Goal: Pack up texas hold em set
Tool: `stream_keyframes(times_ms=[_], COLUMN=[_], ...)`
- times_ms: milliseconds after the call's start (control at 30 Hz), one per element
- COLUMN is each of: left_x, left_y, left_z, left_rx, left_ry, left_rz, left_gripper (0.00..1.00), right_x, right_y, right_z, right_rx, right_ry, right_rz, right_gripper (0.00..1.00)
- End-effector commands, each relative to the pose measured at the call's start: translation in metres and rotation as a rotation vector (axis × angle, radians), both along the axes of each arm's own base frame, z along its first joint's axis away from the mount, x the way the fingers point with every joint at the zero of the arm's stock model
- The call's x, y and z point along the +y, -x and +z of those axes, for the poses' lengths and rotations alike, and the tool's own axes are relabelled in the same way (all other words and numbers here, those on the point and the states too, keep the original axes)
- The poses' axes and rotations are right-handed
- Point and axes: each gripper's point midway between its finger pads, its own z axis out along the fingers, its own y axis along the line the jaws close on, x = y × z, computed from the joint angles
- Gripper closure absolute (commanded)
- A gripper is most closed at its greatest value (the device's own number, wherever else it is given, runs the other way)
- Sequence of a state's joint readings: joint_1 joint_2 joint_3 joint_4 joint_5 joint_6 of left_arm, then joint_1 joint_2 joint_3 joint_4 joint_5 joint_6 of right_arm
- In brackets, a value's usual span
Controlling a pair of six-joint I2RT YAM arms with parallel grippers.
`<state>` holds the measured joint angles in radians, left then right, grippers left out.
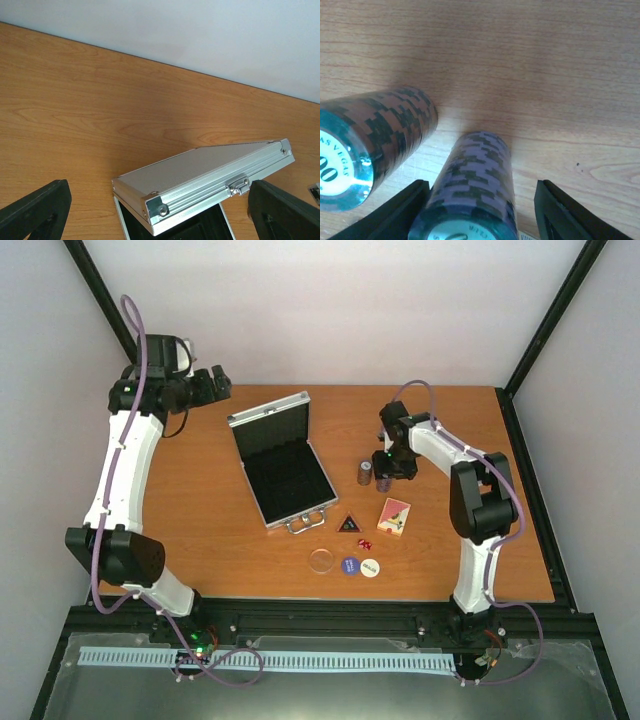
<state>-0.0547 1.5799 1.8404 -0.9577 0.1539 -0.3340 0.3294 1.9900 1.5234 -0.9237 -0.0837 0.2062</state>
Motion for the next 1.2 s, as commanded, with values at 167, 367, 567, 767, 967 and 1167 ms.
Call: stream_keyframes(times_ms=[167,367,567,767,967,1167], left_x=[-0.004,-0.002,-0.002,-0.002,0.000,-0.005], left_y=[-0.006,-0.008,-0.010,-0.011,-0.011,-0.013], left_z=[0.011,0.007,0.000,0.004,0.020,0.025], left_rx=[-0.034,-0.025,-0.006,-0.017,-0.048,-0.065], left_ry=[-0.015,-0.028,-0.025,-0.034,-0.040,-0.007], left_rz=[-0.029,-0.024,-0.023,-0.030,-0.022,-0.030], left_gripper=[0.00,0.00,0.00,0.00,0.00,0.00], right_x=[0.000,-0.002,-0.009,-0.012,0.007,0.069], right_y=[-0.014,-0.012,-0.010,-0.025,-0.043,-0.049], right_z=[-0.001,0.005,0.014,0.057,0.144,0.198], right_rx=[-0.005,-0.004,-0.024,-0.115,-0.279,-0.430], right_ry=[0.021,0.029,0.052,0.074,-0.001,-0.191], right_rz=[-0.010,-0.010,-0.015,-0.010,0.015,0.128], right_gripper=[0.54,0.66,0.91,0.97,0.97,0.97])
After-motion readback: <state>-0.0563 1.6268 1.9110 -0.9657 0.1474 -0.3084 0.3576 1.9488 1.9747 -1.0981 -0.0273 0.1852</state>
